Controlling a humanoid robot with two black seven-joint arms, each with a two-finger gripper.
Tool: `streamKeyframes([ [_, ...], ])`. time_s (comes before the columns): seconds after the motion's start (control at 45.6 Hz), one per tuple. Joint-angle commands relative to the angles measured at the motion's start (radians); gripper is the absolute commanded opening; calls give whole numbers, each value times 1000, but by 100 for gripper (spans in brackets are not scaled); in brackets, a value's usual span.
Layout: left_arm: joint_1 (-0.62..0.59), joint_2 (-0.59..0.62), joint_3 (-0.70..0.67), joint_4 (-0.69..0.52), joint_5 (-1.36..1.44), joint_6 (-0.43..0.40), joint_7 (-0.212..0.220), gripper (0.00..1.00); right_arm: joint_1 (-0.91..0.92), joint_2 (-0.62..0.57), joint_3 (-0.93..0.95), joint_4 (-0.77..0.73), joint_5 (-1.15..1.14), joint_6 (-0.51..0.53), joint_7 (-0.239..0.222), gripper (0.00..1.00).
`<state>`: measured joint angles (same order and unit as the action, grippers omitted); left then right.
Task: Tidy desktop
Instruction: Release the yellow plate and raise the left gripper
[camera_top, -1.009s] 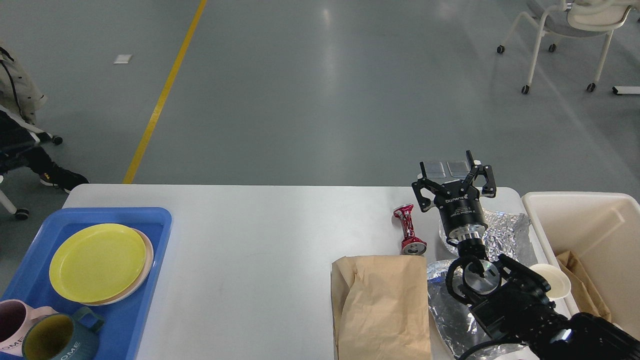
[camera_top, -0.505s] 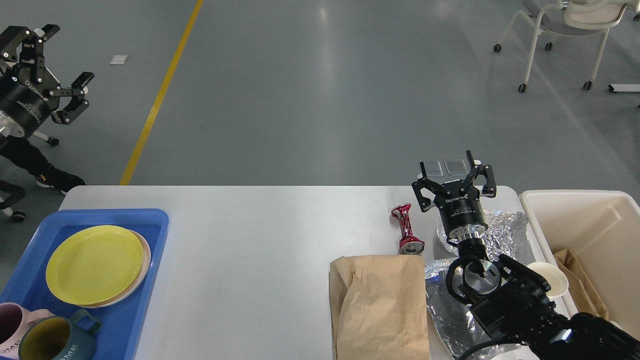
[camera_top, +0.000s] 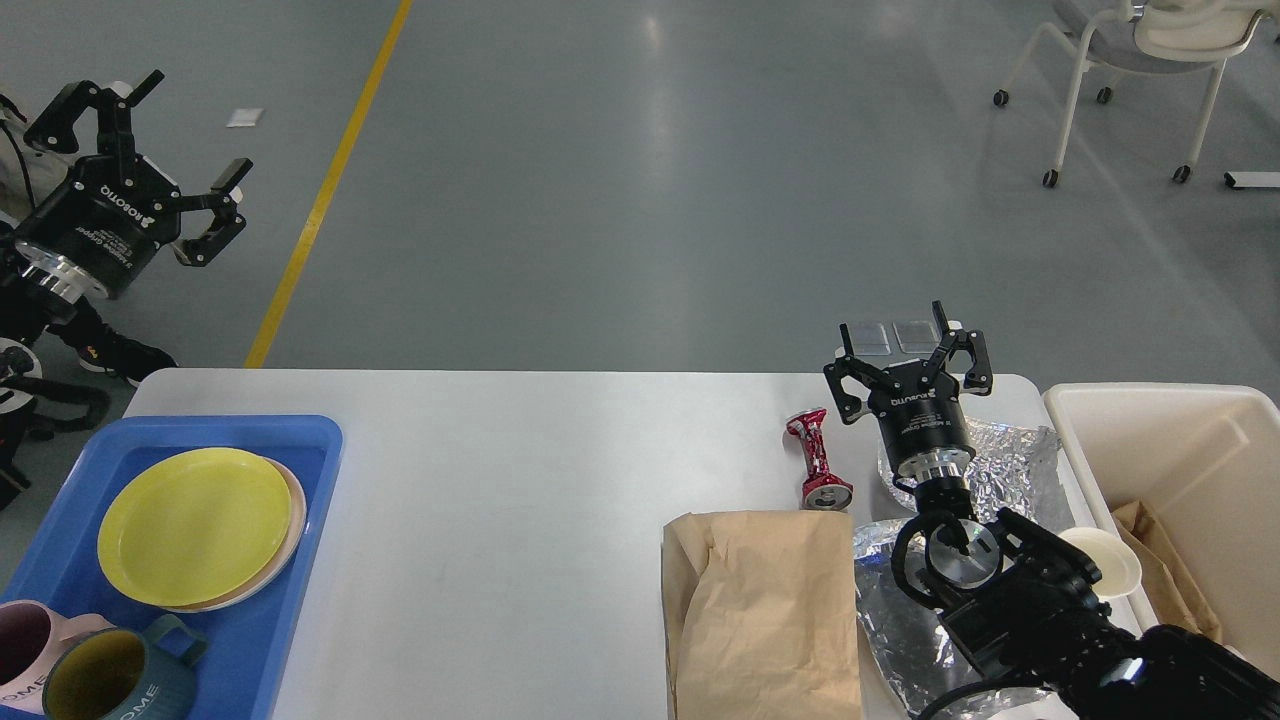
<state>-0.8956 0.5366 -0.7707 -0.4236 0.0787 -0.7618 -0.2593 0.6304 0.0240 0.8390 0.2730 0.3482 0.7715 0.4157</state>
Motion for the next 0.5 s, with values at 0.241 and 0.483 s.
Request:
streamKeyframes([
  [0.241, 4, -69, -4, 0, 1, 70, -5, 98, 0, 0, 0, 0, 0, 0, 0, 100],
  [0.483, 17, -115, -4, 2, 0, 90, -12, 99, 0, -1, -1, 0, 0, 0, 0, 100],
])
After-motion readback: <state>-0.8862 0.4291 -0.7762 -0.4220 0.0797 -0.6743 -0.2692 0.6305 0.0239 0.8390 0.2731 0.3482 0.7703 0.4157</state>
